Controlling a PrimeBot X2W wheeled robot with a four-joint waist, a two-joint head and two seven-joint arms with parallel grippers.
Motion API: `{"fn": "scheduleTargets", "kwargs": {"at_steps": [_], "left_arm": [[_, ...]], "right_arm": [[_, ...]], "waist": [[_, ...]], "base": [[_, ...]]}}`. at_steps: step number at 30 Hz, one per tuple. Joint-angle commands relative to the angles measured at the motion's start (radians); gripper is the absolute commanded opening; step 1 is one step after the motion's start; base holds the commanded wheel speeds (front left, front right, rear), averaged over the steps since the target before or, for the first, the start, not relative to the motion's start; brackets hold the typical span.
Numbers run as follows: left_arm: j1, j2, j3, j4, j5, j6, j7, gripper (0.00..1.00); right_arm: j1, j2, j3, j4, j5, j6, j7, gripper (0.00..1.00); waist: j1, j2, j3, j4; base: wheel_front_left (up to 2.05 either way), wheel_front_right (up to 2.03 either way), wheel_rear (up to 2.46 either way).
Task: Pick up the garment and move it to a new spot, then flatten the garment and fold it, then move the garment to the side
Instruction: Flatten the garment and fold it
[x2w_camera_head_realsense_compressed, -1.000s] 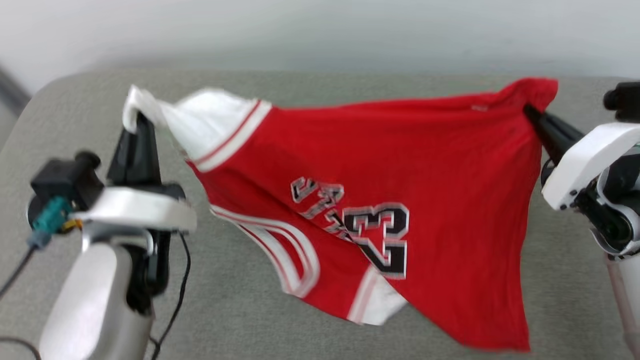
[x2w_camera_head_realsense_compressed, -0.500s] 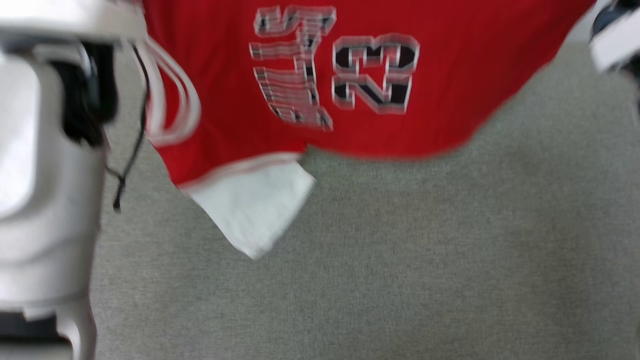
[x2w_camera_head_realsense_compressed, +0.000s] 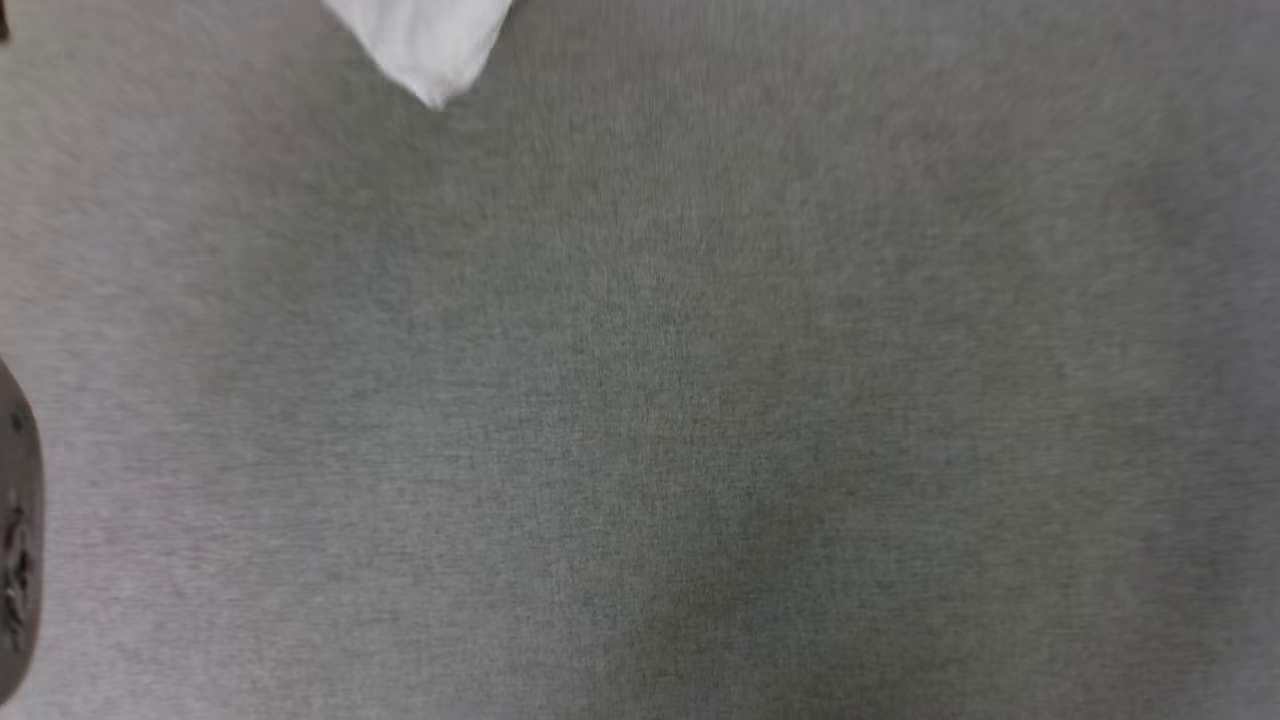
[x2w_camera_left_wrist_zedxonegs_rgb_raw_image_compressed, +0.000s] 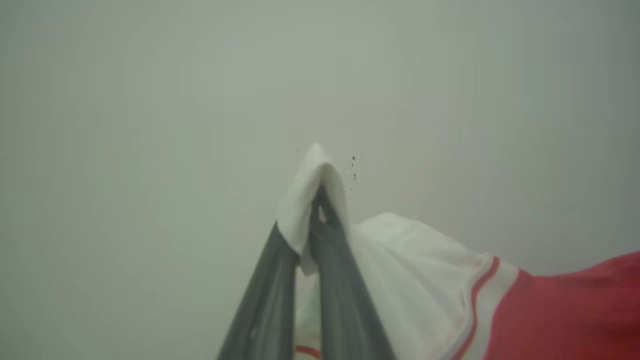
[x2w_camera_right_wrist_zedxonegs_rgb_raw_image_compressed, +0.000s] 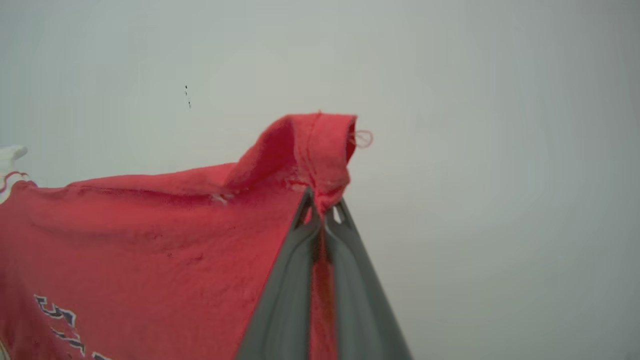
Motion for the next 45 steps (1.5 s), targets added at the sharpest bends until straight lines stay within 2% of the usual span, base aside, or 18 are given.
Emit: {"fn": "scheduleTargets", "kwargs": {"at_steps": [1, 6, 12, 18, 25, 31, 36, 37, 40, 45], "left_arm": [[-0.033, -0.002, -0.008, 0.018, 0.005, -0.003, 0.007, 0.00], [-0.102, -0.018, -0.033, 0.114, 0.016, -0.012, 0.018, 0.00], [-0.105, -0.048, -0.049, 0.271, 0.000, -0.024, -0.002, 0.00], [-0.061, -0.091, -0.061, 0.462, -0.026, -0.044, -0.034, 0.00], [0.022, -0.139, -0.046, 0.655, -0.083, -0.102, -0.089, 0.00], [0.179, -0.164, -0.033, 0.769, -0.130, -0.159, -0.128, 0.00], [0.319, -0.154, -0.019, 0.804, -0.166, -0.182, -0.141, 0.00], [0.397, -0.151, -0.012, 0.806, -0.180, -0.190, -0.144, 0.00], [0.470, -0.143, -0.004, 0.792, -0.195, -0.194, -0.148, 0.00], [0.707, -0.122, 0.012, 0.699, -0.217, -0.198, -0.152, 0.00]], "right_arm": [[-0.040, -0.003, 0.010, 0.019, 0.008, 0.000, 0.002, 0.00], [-0.139, -0.005, 0.061, 0.112, 0.005, 0.000, -0.014, 0.00], [-0.198, 0.016, 0.133, 0.278, 0.015, 0.000, -0.053, 0.00], [-0.195, 0.043, 0.198, 0.478, 0.034, -0.001, -0.081, 0.00], [-0.113, 0.060, 0.294, 0.630, 0.082, -0.001, -0.098, 0.00], [0.082, 0.038, 0.392, 0.641, 0.153, -0.001, -0.137, 0.00], [0.247, 0.012, 0.456, 0.606, 0.216, 0.000, -0.158, 0.00], [0.328, -0.008, 0.483, 0.582, 0.243, -0.001, -0.173, 0.00], [0.403, -0.026, 0.507, 0.553, 0.274, -0.001, -0.180, 0.00], [0.613, -0.083, 0.556, 0.469, 0.331, -0.001, -0.217, 0.00]], "waist": [[-0.0002, 0.0000, 0.106, -0.004], [-0.0002, 0.0000, 0.189, -0.001], [-0.0002, 0.0000, 0.230, 0.006], [-0.0002, 0.0000, 0.221, 0.010], [-0.0002, 0.0000, 0.151, 0.018], [-0.0002, 0.0000, 0.013, 0.029], [-0.0002, 0.0000, -0.091, 0.028], [-0.0002, 0.0000, -0.140, 0.031], [-0.0002, 0.0000, -0.181, 0.031], [-0.0002, 0.0000, -0.294, 0.034]], "base": [[0.00, 0.00, 0.00], [0.00, 0.00, 0.00], [0.00, 0.00, 0.00], [0.00, 0.00, 0.00], [0.00, 0.00, 0.00], [0.00, 0.00, 0.00], [0.00, 0.00, 0.00], [0.00, 0.00, 0.00], [0.00, 0.00, 0.00], [0.00, 0.00, 0.00]]}}
